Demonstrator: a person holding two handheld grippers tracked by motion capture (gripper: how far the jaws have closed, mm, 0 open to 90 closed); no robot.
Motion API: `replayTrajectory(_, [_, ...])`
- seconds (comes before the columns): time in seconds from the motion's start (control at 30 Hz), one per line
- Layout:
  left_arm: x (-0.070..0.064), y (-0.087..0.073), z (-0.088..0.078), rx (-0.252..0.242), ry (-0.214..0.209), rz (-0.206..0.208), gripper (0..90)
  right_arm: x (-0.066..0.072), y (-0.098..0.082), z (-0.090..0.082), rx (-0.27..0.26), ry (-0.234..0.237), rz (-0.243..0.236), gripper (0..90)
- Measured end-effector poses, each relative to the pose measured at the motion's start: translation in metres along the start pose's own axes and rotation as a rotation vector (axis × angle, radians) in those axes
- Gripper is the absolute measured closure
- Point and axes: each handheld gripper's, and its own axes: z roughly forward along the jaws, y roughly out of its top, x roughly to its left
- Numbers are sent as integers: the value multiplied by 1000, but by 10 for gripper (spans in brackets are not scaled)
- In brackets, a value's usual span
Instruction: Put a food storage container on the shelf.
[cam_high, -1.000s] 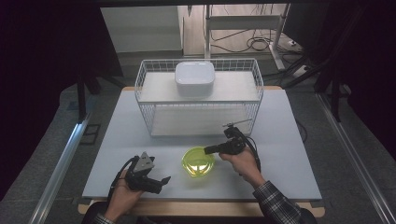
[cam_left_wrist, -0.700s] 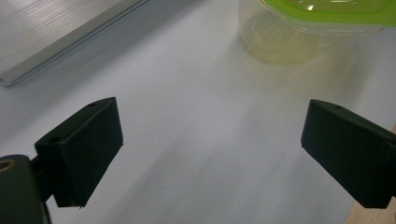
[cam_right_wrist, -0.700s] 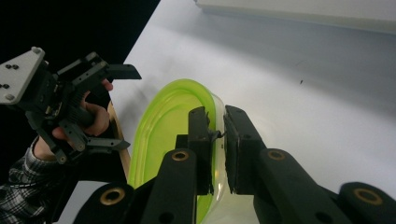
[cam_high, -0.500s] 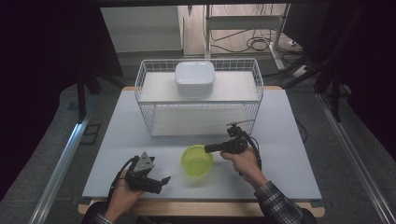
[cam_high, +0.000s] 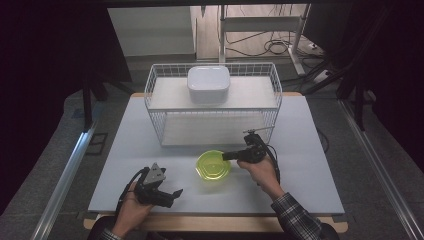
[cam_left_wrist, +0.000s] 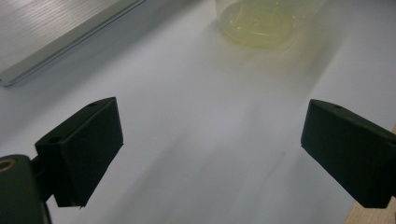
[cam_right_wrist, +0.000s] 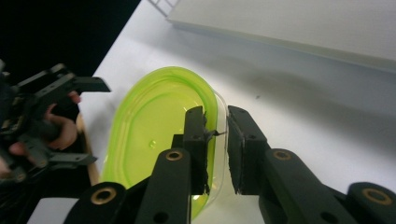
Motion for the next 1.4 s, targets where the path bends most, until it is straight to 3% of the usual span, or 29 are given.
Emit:
replayTrajectory(0.13, [0,0,0,1,-1,-1,54,1,-1,-3,-14,-20,6,672])
replayTrajectory(0.37, [-1,0,0,4,-1,2,54,5,-8,-4,2,-18,38,632])
replayTrajectory(0.47, [-1,0,1,5,-1,2,54,4,-10,-1,13,-8,48,673])
replayTrajectory(0.6, [0,0,0,4,-1,3,54,5,-9,1,29,48,91,809])
replayTrajectory(1.0, [0,0,0,0,0,0,55,6,-9,-7,-2,100,109,819])
replayTrajectory(1.4, [1,0,-1,-17,1,-14,53,30,7,-41,-93,157,64,818])
